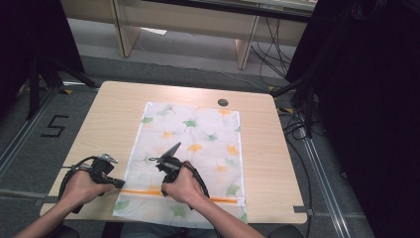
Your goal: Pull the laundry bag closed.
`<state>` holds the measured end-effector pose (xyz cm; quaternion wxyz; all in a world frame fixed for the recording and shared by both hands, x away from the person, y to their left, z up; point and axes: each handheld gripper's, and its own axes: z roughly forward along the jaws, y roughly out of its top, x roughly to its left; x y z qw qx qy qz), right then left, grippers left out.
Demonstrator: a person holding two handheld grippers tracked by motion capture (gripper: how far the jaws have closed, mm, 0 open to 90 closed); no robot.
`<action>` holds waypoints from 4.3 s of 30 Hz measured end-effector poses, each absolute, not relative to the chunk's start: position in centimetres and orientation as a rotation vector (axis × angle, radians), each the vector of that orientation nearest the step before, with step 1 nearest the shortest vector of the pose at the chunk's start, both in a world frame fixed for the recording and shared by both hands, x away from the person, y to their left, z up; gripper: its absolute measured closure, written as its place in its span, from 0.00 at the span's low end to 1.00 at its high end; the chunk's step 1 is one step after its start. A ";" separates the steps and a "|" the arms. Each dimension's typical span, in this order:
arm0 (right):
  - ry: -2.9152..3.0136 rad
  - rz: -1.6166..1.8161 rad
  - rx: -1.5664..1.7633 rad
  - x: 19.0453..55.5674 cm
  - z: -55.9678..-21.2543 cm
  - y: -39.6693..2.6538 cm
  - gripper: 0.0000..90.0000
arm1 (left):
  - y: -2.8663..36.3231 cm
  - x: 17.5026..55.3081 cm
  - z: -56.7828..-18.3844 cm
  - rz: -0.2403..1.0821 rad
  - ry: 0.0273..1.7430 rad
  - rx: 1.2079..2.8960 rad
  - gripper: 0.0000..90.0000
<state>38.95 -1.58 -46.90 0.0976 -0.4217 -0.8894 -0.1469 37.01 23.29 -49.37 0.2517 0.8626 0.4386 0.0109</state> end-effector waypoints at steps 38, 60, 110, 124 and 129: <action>-2.581 -0.357 -1.341 38.6 -46.4 -4.0 1.00 | 23.3 37.0 -49.4 0.022 1.191 2.344 1.00; -2.581 -0.336 -1.389 38.6 -46.3 -6.2 1.00 | 23.2 37.0 -49.3 0.034 1.197 2.351 1.00; -2.563 -0.305 -1.466 38.5 -46.1 -9.5 1.00 | 23.2 37.0 -49.3 0.032 1.198 2.351 1.00; -2.560 -0.286 -1.493 38.4 -46.2 -10.5 1.00 | 23.2 37.0 -49.3 0.033 1.197 2.353 1.00; -2.559 -0.288 -1.472 38.5 -46.2 -11.0 1.00 | 23.2 37.0 -49.3 0.033 1.198 2.352 1.00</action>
